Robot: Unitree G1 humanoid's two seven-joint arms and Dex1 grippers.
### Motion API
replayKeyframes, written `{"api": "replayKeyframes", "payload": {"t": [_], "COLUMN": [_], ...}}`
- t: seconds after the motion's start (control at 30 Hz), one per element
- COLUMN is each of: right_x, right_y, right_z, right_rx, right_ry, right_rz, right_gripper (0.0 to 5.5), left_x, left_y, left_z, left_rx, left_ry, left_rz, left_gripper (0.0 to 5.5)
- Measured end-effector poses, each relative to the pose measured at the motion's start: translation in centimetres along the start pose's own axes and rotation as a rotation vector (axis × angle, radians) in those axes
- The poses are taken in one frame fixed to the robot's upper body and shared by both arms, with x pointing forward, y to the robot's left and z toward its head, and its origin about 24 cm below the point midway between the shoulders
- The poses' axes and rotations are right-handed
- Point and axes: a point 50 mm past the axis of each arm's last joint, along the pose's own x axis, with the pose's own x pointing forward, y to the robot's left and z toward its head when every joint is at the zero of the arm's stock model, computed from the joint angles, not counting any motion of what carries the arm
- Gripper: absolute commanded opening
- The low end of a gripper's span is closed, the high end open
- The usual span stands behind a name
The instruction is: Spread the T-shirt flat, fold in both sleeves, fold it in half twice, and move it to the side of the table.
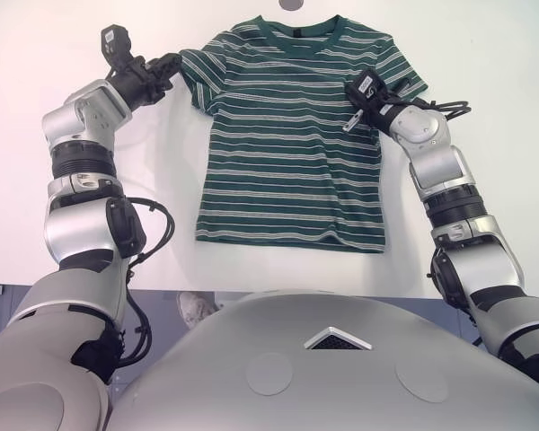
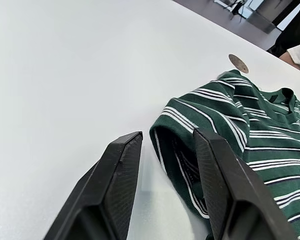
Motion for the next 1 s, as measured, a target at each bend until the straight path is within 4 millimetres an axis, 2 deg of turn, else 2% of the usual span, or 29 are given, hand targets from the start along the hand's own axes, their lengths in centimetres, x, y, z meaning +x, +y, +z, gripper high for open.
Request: {"api": "replayKeyframes", "payload": {"t": [0.13,0.5,0.6,0.77,0.9,1.0], "right_x": [0.0,0.0,0.0,0.1,0.2,0.2], "right_y": [0.0,0.0,0.0,0.0,0.0,0.1], "right_z": [0.0,0.0,0.0,0.0,0.1,0.2], "right_rx": [-0.003,-0.026,-0.03,-0.036,-0.037,-0.038], "right_ry": [0.0,0.0,0.002,0.002,0.001,-0.001], "right_rz": [0.002,0.002,0.0,-0.001,0.001,0.004], "right_gripper": [0.0,0.0,0.0,0.0,0.0,0.0], "left_x": [0.4,1.4,1.6,2.6,4.8,6.2], "left_y": [0.1,-0.8,-1.4,-4.3,-8.0,-10.5], "left_z": [-1.0,-0.5,-0.1,1.0,-0.6,-0.7], "left_rx": [-0.048,-0.082,-0.1,-0.104,-0.108,-0.084], "left_ry": [0.029,-0.032,-0.06,-0.082,-0.004,0.019], "left_rz": [0.0,-0.051,-0.09,-0.197,-0.228,-0.222], "left_gripper": [1.94,0.06,0.02,0.02,0.02,0.02]}}
